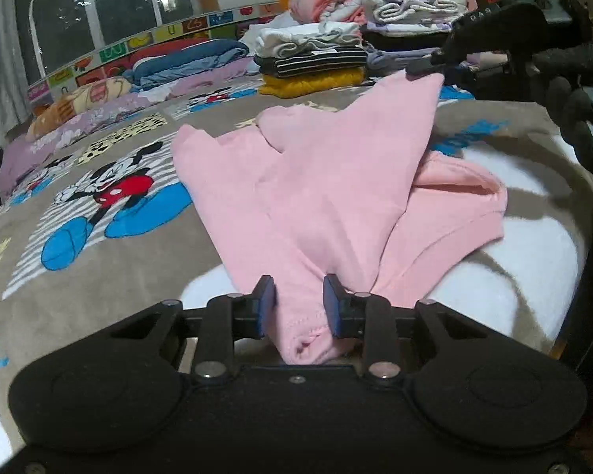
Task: Fold clothes
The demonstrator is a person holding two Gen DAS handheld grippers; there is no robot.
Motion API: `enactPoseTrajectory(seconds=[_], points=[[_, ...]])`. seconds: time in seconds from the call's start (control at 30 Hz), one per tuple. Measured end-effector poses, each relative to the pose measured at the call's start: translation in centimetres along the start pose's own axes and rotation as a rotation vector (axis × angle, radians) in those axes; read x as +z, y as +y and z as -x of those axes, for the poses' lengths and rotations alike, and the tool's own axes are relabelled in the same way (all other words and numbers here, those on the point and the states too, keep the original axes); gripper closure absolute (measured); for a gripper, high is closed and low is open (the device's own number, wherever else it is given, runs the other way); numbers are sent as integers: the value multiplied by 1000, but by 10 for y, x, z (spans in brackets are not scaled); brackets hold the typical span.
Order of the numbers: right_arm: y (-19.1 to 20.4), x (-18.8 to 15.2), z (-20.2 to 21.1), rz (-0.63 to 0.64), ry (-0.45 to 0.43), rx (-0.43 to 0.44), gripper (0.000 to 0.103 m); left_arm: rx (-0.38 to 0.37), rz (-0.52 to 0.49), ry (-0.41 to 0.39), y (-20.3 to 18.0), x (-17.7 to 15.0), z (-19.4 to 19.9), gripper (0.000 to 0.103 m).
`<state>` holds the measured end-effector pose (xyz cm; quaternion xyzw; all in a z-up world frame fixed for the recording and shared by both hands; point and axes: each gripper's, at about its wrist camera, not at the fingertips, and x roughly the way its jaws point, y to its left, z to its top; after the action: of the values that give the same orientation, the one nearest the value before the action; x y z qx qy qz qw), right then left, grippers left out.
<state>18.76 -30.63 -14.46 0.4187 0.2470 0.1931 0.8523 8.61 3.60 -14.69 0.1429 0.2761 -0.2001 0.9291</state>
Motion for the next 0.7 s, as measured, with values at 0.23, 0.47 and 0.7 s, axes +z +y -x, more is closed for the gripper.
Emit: enactPoseTrajectory(seconds=[0.23,0.47,0.7], points=[[-52,-22,-4,-104,49,-21,91,-68,118,-12,19,6,6,76],[-58,-35,3,-76,10,50,90,21,235,-60,48,33,-2,76],[-63,-30,-1,-89,10,92,90,85,136,-38,77,87,-59,76]])
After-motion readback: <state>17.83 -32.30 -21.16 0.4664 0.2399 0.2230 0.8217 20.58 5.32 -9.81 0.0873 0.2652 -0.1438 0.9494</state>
